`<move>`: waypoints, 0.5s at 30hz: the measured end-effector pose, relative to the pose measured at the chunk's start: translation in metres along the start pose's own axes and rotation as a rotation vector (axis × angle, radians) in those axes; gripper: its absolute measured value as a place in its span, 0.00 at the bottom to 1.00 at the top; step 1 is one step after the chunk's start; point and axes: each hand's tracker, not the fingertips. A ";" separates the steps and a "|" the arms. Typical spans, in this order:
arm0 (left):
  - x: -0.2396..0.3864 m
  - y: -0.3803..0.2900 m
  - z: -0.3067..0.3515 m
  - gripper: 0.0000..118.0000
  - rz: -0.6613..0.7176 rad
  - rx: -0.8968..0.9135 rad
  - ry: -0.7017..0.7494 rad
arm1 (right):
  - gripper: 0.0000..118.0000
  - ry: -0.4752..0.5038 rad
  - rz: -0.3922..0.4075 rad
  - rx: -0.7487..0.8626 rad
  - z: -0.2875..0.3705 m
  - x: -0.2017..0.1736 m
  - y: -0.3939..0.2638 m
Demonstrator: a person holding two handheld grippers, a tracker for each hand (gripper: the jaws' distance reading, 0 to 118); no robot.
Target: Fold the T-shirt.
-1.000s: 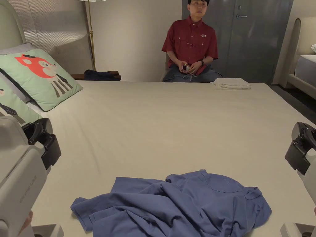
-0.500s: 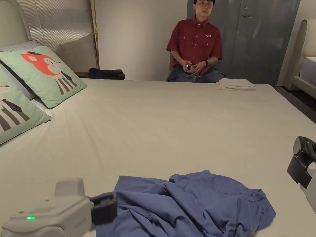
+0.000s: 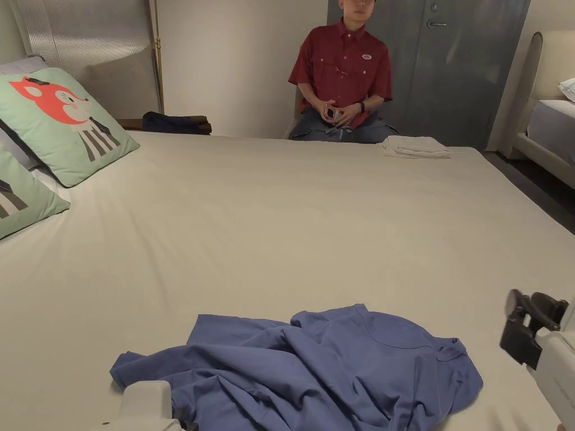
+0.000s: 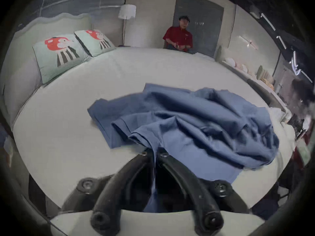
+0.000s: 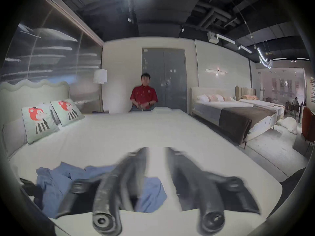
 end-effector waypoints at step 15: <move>0.000 0.003 0.025 0.00 0.028 0.030 -0.043 | 0.29 0.073 0.089 -0.587 -0.136 0.005 -0.076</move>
